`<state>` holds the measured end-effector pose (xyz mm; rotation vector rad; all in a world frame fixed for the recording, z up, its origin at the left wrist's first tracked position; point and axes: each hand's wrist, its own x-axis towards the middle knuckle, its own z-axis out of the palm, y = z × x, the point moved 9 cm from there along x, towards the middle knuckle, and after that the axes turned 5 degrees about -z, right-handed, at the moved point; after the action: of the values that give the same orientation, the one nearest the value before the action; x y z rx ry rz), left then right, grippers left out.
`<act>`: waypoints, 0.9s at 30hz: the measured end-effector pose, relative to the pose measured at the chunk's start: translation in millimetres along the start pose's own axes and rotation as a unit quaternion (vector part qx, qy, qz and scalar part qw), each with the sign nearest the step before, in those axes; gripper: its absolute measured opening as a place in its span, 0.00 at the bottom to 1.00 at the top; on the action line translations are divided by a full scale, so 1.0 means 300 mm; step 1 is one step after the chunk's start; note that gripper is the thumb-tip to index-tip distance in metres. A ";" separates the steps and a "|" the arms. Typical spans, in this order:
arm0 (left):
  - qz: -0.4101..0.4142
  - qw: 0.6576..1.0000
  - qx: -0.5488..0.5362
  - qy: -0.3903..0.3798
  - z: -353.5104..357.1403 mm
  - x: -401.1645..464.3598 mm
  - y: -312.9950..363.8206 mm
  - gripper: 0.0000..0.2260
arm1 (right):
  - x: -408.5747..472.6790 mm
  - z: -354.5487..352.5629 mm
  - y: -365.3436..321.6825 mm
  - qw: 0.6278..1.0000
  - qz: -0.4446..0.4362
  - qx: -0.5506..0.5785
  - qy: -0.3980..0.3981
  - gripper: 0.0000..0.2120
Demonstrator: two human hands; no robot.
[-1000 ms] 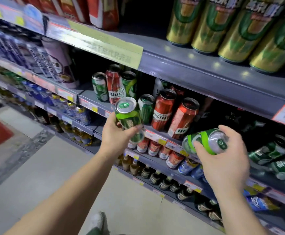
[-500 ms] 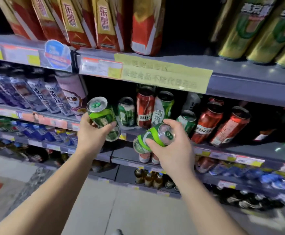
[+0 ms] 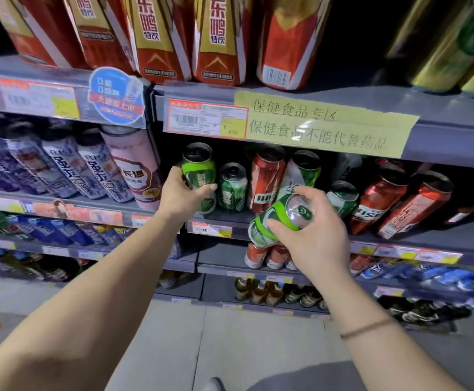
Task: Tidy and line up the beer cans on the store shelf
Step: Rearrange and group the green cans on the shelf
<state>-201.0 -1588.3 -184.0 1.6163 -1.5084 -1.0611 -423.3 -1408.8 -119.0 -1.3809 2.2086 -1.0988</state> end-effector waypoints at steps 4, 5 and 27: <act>-0.023 0.999 0.018 -0.034 0.005 0.027 -0.049 0.25 | 0.019 0.006 -0.007 1.000 0.000 -0.007 0.011 0.30; -0.025 0.999 0.022 -0.041 0.010 0.031 -0.076 0.28 | 0.021 0.012 -0.010 1.000 0.000 -0.006 0.009 0.30; -0.053 0.973 -0.058 -0.215 0.215 0.126 -0.118 0.32 | 0.070 0.027 -0.040 0.999 -0.027 -0.006 0.043 0.30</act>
<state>-243.2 -1618.8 -248.3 1.4591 -1.6038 -1.6098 -421.0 -1433.3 -112.8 -1.4307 2.2536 -1.1867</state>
